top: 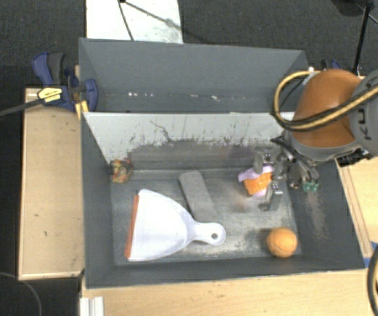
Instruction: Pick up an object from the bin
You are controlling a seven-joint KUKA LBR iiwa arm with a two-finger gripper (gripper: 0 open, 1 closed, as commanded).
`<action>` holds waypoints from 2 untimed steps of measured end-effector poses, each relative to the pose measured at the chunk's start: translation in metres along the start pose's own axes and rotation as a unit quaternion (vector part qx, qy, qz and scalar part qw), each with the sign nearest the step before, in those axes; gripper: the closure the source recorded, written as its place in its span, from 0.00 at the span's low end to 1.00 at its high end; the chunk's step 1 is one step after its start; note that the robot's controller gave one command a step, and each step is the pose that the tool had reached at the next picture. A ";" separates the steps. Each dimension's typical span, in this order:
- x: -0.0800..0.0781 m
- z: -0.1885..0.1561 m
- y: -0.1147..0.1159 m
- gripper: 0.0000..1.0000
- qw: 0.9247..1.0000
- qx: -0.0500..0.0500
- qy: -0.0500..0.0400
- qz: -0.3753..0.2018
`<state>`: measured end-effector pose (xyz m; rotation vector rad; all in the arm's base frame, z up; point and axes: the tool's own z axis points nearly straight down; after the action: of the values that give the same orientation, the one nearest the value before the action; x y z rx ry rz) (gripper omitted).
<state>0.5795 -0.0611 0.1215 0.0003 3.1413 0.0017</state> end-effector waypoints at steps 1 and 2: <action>-0.009 -0.031 -0.005 0.00 0.998 0.000 -0.002 0.068; -0.008 0.036 -0.014 0.00 0.996 0.000 -0.004 0.089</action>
Offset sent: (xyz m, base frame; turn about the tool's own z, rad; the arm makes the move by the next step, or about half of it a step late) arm 0.0045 -0.0158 -0.0515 0.1899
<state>0.5872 -0.0747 0.0858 0.2797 3.1207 0.0005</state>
